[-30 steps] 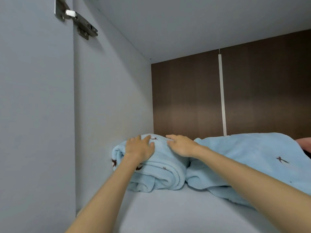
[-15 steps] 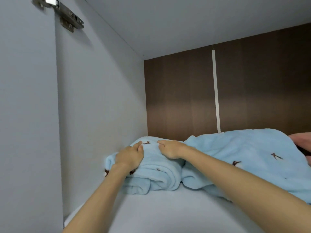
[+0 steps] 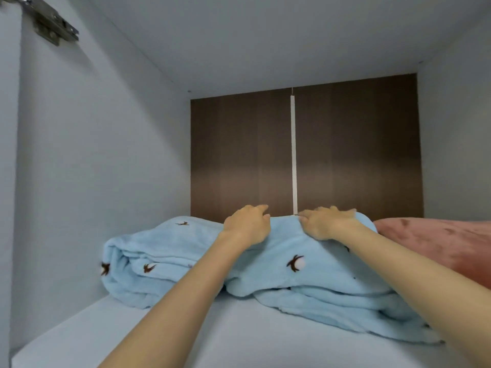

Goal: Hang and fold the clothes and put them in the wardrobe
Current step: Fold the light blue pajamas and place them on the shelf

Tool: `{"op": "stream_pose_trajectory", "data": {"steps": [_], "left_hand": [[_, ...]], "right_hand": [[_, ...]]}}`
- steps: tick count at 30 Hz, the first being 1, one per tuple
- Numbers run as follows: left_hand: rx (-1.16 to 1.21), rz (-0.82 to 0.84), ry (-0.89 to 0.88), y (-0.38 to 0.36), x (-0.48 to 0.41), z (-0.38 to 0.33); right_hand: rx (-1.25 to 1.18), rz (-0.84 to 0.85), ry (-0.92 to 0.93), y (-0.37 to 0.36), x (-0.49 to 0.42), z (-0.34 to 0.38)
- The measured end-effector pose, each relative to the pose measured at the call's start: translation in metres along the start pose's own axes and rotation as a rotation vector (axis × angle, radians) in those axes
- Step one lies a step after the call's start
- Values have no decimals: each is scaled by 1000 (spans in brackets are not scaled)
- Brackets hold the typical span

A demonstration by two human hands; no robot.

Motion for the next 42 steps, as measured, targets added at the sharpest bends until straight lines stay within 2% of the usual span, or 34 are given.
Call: {"op": "stream_pose_trajectory", "data": {"steps": [3,6,10,13,17,21,25,27,33,42], "left_hand": [[36,148,-42,-31,-18,-26],[87,205,14,-57,-28,-32],[115,205,32,-57,-22,-30],[146,147,2,-52,-8,-31],[163,88,-20,-39,20,-29],[151,17,-70,-18,58,-26],[193,-106,-165,-1,111,-24],[244,-136,-211,2,142,-22],[361,-95,-292,6,236,-18],[538,13,-415,-1,376,-49]], "right_hand": [[-115,-37,84,-23,-8,-21],[-173,-3,100,-40,-19,-27],[-220,-15,111,-45,-22,-29],[-249,-25,119,-46,-16,-29],[-327,-79,221,-37,9,-31],[-501,-270,286,-25,68,-28],[-354,-471,275,-27,151,-8],[-364,-520,253,-37,192,5],[-429,-515,148,-66,293,26],[-534,-467,29,-122,435,16]]}}
Point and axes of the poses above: each hand's wrist, its own x-axis away from the middle knuckle, its own y-axis out of the back of the hand, z = x × y, the point moved 1 cm from there along -x, towards the middle knuckle, and after that the axes turned 11 degrees about z, right-handed, at the moved point
